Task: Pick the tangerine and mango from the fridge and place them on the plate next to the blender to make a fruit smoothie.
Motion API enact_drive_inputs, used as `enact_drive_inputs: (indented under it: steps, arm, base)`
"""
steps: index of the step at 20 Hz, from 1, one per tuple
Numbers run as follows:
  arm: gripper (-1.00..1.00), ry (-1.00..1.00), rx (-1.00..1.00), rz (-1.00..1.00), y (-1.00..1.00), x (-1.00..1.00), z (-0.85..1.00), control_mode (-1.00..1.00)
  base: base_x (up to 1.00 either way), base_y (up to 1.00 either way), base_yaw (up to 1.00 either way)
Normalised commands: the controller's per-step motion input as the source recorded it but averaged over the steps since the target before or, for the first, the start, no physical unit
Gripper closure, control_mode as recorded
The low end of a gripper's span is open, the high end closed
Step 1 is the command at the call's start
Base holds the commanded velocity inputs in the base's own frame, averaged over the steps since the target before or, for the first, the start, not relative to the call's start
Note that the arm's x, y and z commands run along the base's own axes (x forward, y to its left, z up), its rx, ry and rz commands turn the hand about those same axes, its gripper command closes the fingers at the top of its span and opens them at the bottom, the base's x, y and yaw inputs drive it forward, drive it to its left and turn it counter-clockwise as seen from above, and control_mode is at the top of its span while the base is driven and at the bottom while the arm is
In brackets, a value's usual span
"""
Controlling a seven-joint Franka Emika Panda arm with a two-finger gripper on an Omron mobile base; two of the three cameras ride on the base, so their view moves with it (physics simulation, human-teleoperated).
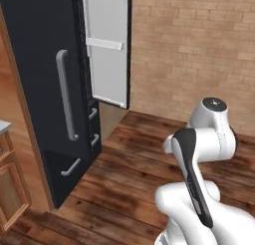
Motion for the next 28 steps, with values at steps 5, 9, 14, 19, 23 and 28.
enact_drive_inputs:
  steps: [5, 9, 14, 19, 23, 28]
  arm:
    - [-1.00, 0.00, 0.00, 0.00, 0.00, 0.00, 0.00, 1.00]
    - [-1.00, 0.00, 0.00, 0.00, 0.00, 0.00, 0.00, 1.00]
    - [-1.00, 0.00, 0.00, 0.00, 0.00, 0.00, 0.00, 1.00]
    - [-1.00, 0.00, 0.00, 0.00, 0.00, 0.00, 0.00, 1.00]
    - [-1.00, 0.00, 0.00, 0.00, 0.00, 0.00, 0.00, 1.00]
    - [-1.00, 0.00, 0.00, 0.00, 0.00, 0.00, 0.00, 1.00]
  base:
    - [1.00, -0.71, 0.00]
    - [1.00, -0.74, 0.07]
    - [1.00, -0.47, 0.50]
    - [0.65, -0.05, 0.89]
    - [0.46, -0.03, 0.94]
    - [0.79, -0.22, 0.68]
